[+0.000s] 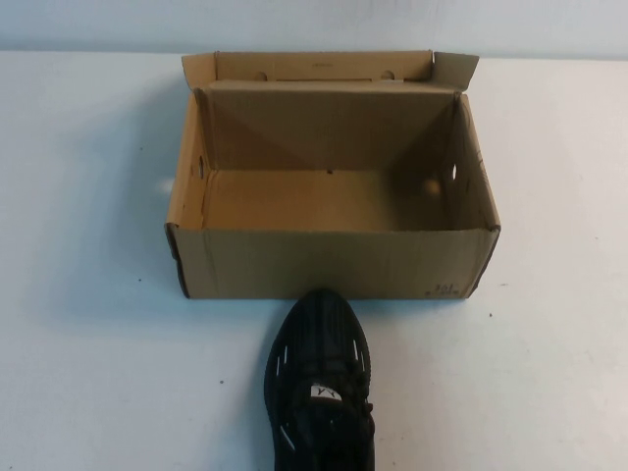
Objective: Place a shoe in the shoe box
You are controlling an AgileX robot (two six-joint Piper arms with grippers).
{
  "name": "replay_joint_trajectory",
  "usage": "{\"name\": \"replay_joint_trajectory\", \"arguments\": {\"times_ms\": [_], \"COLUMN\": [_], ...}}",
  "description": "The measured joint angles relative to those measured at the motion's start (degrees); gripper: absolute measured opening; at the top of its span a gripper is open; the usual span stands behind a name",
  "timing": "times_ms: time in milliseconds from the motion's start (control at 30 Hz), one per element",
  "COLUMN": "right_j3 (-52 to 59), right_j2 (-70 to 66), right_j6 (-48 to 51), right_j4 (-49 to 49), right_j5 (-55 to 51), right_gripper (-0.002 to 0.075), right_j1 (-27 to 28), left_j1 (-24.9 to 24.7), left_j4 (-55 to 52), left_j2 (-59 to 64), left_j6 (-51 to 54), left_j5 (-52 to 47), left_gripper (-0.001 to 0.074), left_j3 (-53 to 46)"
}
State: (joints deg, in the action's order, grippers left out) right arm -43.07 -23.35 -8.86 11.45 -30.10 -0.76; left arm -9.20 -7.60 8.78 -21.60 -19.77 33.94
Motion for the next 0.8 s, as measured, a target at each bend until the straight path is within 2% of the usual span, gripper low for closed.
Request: {"name": "replay_joint_trajectory", "arguments": {"times_ms": [267,367,600,800], "right_j3": [0.0,0.0,-2.62,-9.49], "right_j2": [-0.53,-1.89,-8.9,-19.32], "right_j6": [0.0,2.81,25.71,42.58], "right_j4": [4.35,5.31,14.41,21.16], "right_j5": [-1.04,-1.33,-9.31,-20.71], "right_gripper": [-0.0016,-0.0016,-0.0016,-0.0016], "right_j1": [0.0,0.0,-2.53,-5.88], "left_j1": [0.0,0.0,0.0,0.0], "left_j4": [0.0,1.8,14.11,17.59], "left_j2": [1.04,3.19,10.18,16.77], "left_j6": [1.8,4.64,18.31,23.63], "left_j5": [-7.45,-10.05,-13.75,-20.61], "left_gripper": [-0.0002,-0.0002,-0.0002,-0.0002], "left_j3": [0.0,0.0,0.0,2.4]}}
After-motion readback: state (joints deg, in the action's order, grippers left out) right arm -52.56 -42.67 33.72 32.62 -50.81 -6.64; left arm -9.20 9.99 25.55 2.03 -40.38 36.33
